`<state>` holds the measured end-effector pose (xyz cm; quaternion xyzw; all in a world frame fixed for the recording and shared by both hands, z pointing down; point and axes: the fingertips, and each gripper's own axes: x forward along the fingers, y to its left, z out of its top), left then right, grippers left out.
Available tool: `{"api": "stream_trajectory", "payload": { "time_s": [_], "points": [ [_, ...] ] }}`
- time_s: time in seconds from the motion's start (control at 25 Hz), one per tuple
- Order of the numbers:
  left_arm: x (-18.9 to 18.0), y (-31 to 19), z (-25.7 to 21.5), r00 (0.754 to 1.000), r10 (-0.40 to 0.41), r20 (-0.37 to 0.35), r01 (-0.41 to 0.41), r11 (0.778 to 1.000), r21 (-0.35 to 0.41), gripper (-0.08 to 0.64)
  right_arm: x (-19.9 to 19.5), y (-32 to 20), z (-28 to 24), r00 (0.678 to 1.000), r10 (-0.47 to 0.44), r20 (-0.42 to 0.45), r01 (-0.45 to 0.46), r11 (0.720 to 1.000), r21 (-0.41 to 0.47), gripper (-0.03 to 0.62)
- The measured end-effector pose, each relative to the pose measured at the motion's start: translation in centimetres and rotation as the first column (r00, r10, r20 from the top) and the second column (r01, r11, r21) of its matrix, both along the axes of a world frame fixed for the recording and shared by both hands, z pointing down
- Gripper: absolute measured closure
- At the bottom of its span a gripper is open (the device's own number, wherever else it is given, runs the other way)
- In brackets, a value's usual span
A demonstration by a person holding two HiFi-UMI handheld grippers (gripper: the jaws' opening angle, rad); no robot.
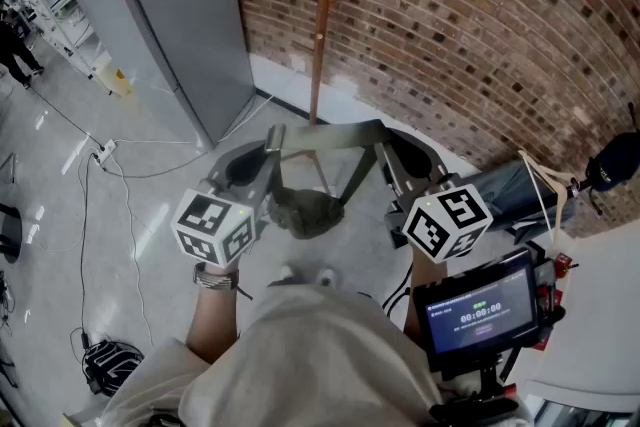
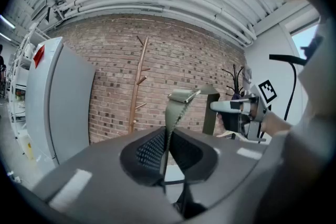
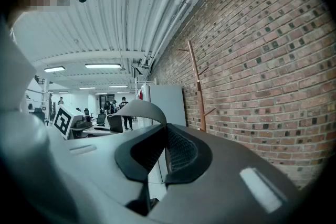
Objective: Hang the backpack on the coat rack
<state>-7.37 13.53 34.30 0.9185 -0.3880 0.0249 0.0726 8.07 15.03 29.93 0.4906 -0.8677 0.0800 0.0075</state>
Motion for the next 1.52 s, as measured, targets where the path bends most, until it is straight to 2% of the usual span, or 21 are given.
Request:
{"api": "stream_trajectory", "payload": {
  "time_s": [0.24, 0.72, 1.0, 1.52],
  "points": [
    [-1.2, -1.7, 0.5, 1.0, 0.015, 0.009, -0.015, 1.0, -0.013, 0.545, -1.2, -1.6, 1.0, 1.0, 0.006, 0.017, -0.005, 0.999, -0.035, 0.584],
    [-3.1, -4.8, 1.7, 0.995, 0.1, 0.001, -0.1, 0.994, -0.04, 0.545, -3.8, -4.5, 2.1, 0.997, 0.056, 0.053, -0.052, 0.996, -0.077, 0.583],
    [-2.8, -7.6, 1.9, 0.993, 0.117, -0.006, -0.118, 0.992, -0.044, 0.545, -3.3, -7.0, 2.2, 0.995, 0.071, 0.065, -0.067, 0.995, -0.076, 0.583],
    [-0.2, -15.8, 2.6, 0.997, 0.082, -0.002, -0.082, 0.994, -0.07, 0.545, -1.0, -16.1, 3.1, 0.995, 0.007, 0.101, 0.0, 0.998, -0.071, 0.583]
  ]
}}
